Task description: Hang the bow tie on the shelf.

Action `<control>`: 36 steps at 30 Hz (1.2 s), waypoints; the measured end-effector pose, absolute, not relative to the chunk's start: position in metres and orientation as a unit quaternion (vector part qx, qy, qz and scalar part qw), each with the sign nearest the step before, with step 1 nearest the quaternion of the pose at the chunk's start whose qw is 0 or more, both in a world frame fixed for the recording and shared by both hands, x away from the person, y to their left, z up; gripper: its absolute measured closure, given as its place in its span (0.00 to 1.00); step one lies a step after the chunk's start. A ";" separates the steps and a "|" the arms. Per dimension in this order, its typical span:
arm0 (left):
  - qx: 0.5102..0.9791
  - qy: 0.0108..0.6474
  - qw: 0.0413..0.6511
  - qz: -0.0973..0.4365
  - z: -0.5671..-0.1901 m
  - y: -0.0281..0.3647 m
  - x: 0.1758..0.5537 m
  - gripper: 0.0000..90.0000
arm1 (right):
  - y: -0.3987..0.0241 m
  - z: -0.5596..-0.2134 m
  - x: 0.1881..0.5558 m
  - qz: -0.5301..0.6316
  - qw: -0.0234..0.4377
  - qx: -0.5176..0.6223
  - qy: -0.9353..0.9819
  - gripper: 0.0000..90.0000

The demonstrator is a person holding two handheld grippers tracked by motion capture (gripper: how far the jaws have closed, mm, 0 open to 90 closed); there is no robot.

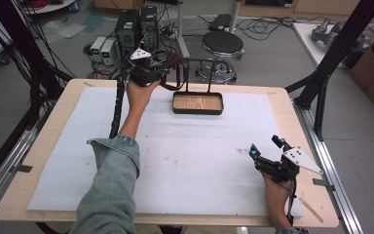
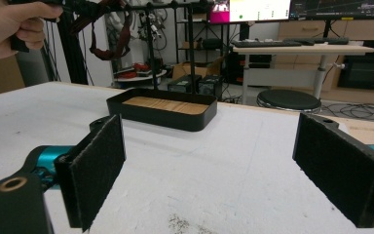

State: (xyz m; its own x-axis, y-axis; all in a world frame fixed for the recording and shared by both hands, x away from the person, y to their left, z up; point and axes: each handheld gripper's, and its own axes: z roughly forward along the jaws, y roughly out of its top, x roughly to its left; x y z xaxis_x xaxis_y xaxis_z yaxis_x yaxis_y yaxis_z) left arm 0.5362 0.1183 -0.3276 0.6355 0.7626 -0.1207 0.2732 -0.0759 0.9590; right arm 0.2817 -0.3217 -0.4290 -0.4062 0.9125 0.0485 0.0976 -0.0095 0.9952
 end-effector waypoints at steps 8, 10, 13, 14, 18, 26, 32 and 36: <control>0.714 0.369 0.552 0.225 -0.330 0.117 0.536 0.74 | -0.322 -0.429 0.282 0.576 0.354 0.415 0.609 0.12; 0.715 0.368 0.551 0.225 -0.331 0.118 0.536 0.73 | -0.322 -0.429 0.282 0.576 0.354 0.416 0.609 0.12; 0.717 0.364 0.550 0.225 -0.331 0.119 0.535 0.73 | -0.322 -0.429 0.281 0.576 0.353 0.417 0.608 0.12; 0.717 0.363 0.550 0.226 -0.331 0.119 0.534 0.72 | -0.322 -0.429 0.281 0.576 0.353 0.417 0.608 0.12; 0.722 0.354 0.549 0.230 -0.327 0.121 0.529 0.69 | -0.322 -0.429 0.282 0.576 0.354 0.416 0.608 0.12; 0.709 0.339 0.574 0.229 -0.315 0.133 0.513 0.63 | -0.321 -0.429 0.282 0.576 0.355 0.415 0.608 0.12; 0.701 0.326 0.588 0.239 -0.301 0.150 0.496 0.58 | -0.322 -0.429 0.282 0.575 0.356 0.415 0.608 0.12; 0.692 0.321 0.597 0.247 -0.294 0.163 0.482 0.54 | -0.322 -0.429 0.282 0.576 0.355 0.418 0.607 0.12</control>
